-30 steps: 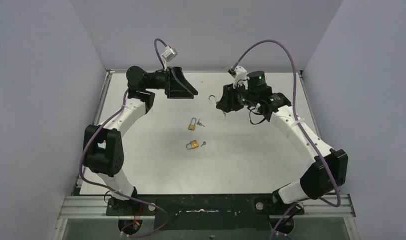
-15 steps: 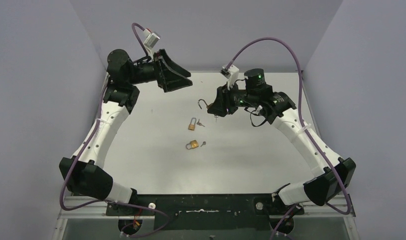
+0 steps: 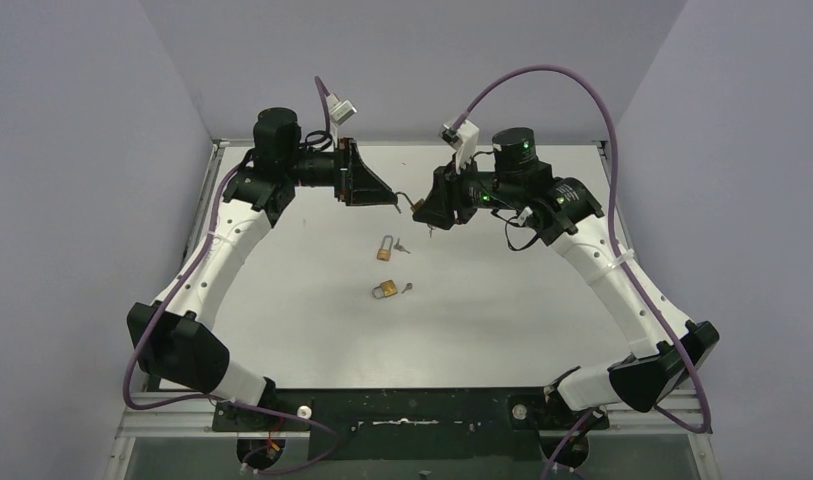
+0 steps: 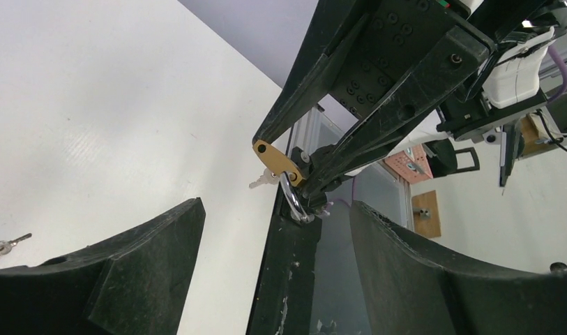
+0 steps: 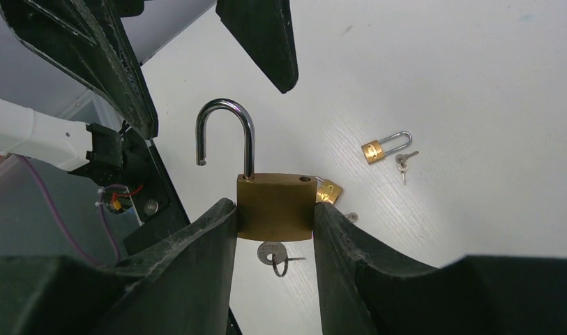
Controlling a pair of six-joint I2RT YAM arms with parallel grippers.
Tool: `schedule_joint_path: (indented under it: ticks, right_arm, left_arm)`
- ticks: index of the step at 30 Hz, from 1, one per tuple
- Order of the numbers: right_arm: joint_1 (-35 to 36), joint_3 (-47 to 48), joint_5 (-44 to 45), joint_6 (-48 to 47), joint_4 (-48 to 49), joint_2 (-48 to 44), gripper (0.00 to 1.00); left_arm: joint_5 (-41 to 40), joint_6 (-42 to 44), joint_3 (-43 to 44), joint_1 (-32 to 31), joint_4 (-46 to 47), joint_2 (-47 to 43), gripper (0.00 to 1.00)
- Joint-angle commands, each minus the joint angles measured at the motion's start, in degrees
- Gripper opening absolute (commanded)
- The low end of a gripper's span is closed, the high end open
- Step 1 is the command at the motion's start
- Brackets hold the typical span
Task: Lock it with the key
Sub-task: Lock the lock.
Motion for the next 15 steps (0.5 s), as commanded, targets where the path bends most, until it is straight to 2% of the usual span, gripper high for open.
schedule_joint_path:
  ticks: [1,7,8,10,11,12,15]
  right_arm:
    - [0.92,2.89,0.27,-0.88,1.76,-1.51,0.29]
    - [0.91,1.93,0.49,-0.82,1.91,-1.89,0.29]
    - [0.87,1.81,0.48,-0.83,2.03,-1.9,0.29]
    - [0.93,1.72,0.72,-0.83,2.05,-2.05,0.3]
    - [0.93,1.74,0.74,-0.84,2.08,-2.09,0.3]
    - [0.9,1.7,0.74,-0.9,2.05,-2.09,0.3]
    - [1.01,1.71,0.57,-0.96,1.84,-2.18,0.3]
  left_arm:
    - [2.38,1.62,1.77,-0.9,-0.3,0.15,0.73]
    - [2.88,1.61,2.24,-1.88,-0.33,0.85,0.64]
    - [2.82,1.61,2.24,-1.96,-0.46,0.97,0.56]
    - [2.31,1.5,2.2,-1.98,-0.55,1.16,0.25]
    - [2.16,1.46,2.23,-2.0,-0.59,1.22,0.14]
    - [1.88,1.37,2.24,-1.98,-0.61,1.3,0.07]
    - [1.62,1.29,2.63,-2.08,-0.57,1.56,0.04]
